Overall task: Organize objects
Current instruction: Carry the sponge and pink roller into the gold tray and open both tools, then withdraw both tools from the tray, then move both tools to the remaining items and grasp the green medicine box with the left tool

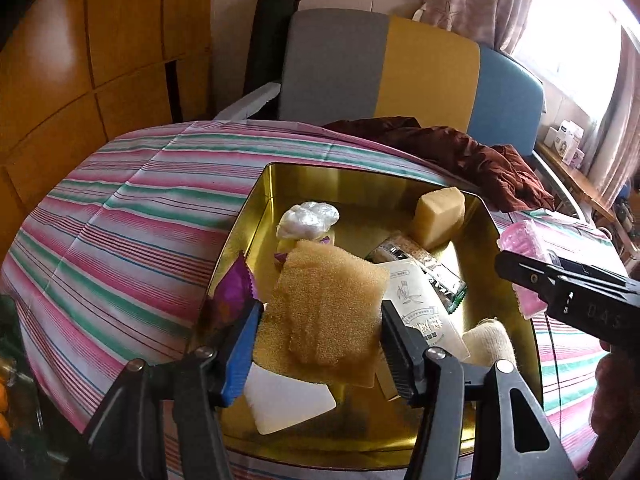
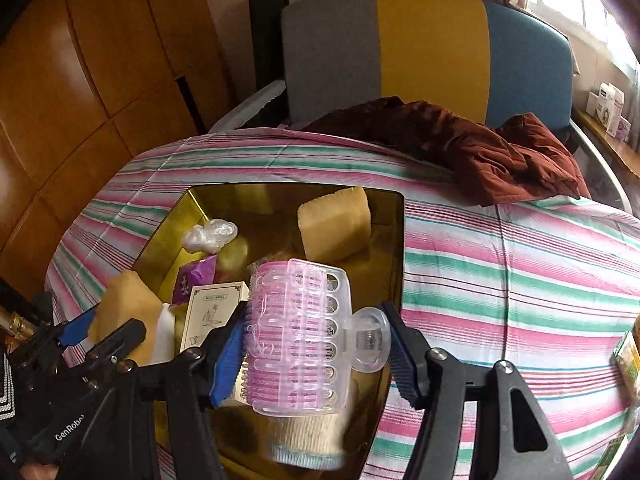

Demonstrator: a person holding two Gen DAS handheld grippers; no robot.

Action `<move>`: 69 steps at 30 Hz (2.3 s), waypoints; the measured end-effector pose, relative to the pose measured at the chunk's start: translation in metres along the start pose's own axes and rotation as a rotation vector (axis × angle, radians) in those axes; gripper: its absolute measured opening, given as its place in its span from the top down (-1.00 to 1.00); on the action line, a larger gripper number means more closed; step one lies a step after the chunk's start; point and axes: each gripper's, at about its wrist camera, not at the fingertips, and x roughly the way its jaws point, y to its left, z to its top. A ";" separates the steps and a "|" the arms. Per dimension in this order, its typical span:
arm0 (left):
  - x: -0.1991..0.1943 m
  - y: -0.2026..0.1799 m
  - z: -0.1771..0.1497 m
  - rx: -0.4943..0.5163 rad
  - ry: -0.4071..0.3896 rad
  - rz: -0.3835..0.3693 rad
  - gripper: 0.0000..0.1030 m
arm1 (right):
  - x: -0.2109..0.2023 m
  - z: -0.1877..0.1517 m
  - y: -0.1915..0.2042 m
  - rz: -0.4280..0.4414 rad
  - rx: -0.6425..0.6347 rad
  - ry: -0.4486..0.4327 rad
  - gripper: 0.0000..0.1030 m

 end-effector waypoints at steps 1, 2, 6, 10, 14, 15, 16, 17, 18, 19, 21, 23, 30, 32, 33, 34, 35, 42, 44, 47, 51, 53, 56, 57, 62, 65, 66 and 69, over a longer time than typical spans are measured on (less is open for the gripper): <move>0.000 0.000 0.000 0.001 0.001 -0.003 -0.14 | 0.001 0.000 0.000 0.003 0.000 0.000 -0.23; 0.000 0.000 0.000 0.001 0.001 -0.003 -0.14 | 0.002 0.001 0.000 0.004 -0.001 0.000 -0.23; 0.001 -0.001 0.000 -0.001 0.003 -0.009 -0.29 | 0.005 0.003 0.002 0.012 -0.005 -0.010 -0.24; -0.001 -0.001 0.001 -0.002 -0.004 -0.009 -0.41 | 0.006 0.004 0.002 0.007 0.001 -0.010 -0.32; -0.003 -0.001 0.002 -0.005 -0.011 -0.012 -0.41 | 0.003 0.000 0.000 0.018 0.013 -0.011 -0.34; -0.004 -0.001 0.002 -0.004 -0.014 -0.013 -0.41 | 0.002 -0.002 0.000 0.018 0.015 -0.011 -0.34; -0.005 -0.002 0.002 -0.004 -0.016 -0.015 -0.41 | 0.000 -0.004 0.000 0.018 0.016 -0.010 -0.34; -0.006 -0.003 0.002 -0.002 -0.018 -0.018 -0.41 | -0.001 -0.005 0.000 0.019 0.018 -0.010 -0.34; -0.007 -0.003 0.001 -0.001 -0.022 -0.019 -0.41 | -0.003 -0.007 -0.001 0.019 0.019 -0.011 -0.34; -0.009 -0.004 0.001 -0.001 -0.025 -0.020 -0.41 | -0.005 -0.009 -0.001 0.016 0.022 -0.012 -0.34; -0.013 -0.006 0.001 0.004 -0.033 -0.025 -0.41 | -0.007 -0.012 -0.003 0.011 0.027 -0.011 -0.34; -0.016 -0.008 0.001 0.007 -0.040 -0.030 -0.41 | -0.011 -0.015 -0.005 0.007 0.036 -0.013 -0.34; -0.030 -0.015 -0.002 0.019 -0.062 -0.048 -0.41 | -0.027 -0.028 -0.010 -0.017 0.046 -0.032 -0.34; -0.035 -0.018 -0.004 0.026 -0.070 -0.051 -0.41 | -0.032 -0.031 -0.011 -0.032 0.047 -0.040 -0.34; -0.037 -0.020 -0.005 0.030 -0.073 -0.054 -0.41 | -0.035 -0.034 -0.012 -0.040 0.052 -0.046 -0.34; -0.039 -0.021 -0.006 0.033 -0.076 -0.057 -0.41 | -0.037 -0.035 -0.013 -0.046 0.055 -0.051 -0.34; -0.040 -0.022 -0.007 0.035 -0.078 -0.059 -0.41 | -0.039 -0.037 -0.014 -0.051 0.058 -0.056 -0.34; -0.050 -0.034 -0.015 0.071 -0.084 -0.082 -0.41 | -0.060 -0.053 -0.023 -0.097 0.074 -0.083 -0.34; -0.053 -0.038 -0.017 0.082 -0.086 -0.091 -0.41 | -0.064 -0.057 -0.026 -0.105 0.080 -0.084 -0.34; -0.055 -0.045 -0.019 0.099 -0.086 -0.105 -0.41 | -0.070 -0.062 -0.032 -0.113 0.089 -0.084 -0.34; -0.056 -0.057 -0.023 0.127 -0.080 -0.122 -0.41 | -0.079 -0.070 -0.040 -0.123 0.105 -0.085 -0.34; -0.057 -0.064 -0.024 0.147 -0.079 -0.133 -0.41 | -0.086 -0.074 -0.046 -0.137 0.105 -0.090 -0.35; -0.058 -0.074 -0.025 0.173 -0.077 -0.150 -0.41 | -0.094 -0.078 -0.053 -0.159 0.110 -0.098 -0.35; -0.058 -0.078 -0.026 0.183 -0.076 -0.155 -0.41 | -0.098 -0.080 -0.058 -0.166 0.118 -0.100 -0.35; -0.059 -0.096 -0.027 0.229 -0.075 -0.184 -0.41 | -0.108 -0.085 -0.078 -0.190 0.155 -0.102 -0.35; -0.059 -0.109 -0.027 0.260 -0.071 -0.205 -0.41 | -0.117 -0.090 -0.098 -0.201 0.199 -0.096 -0.35; -0.059 -0.113 -0.027 0.270 -0.070 -0.213 -0.42 | -0.120 -0.092 -0.107 -0.203 0.223 -0.092 -0.36; -0.057 -0.128 -0.027 0.304 -0.067 -0.232 -0.42 | -0.130 -0.100 -0.129 -0.249 0.268 -0.091 -0.36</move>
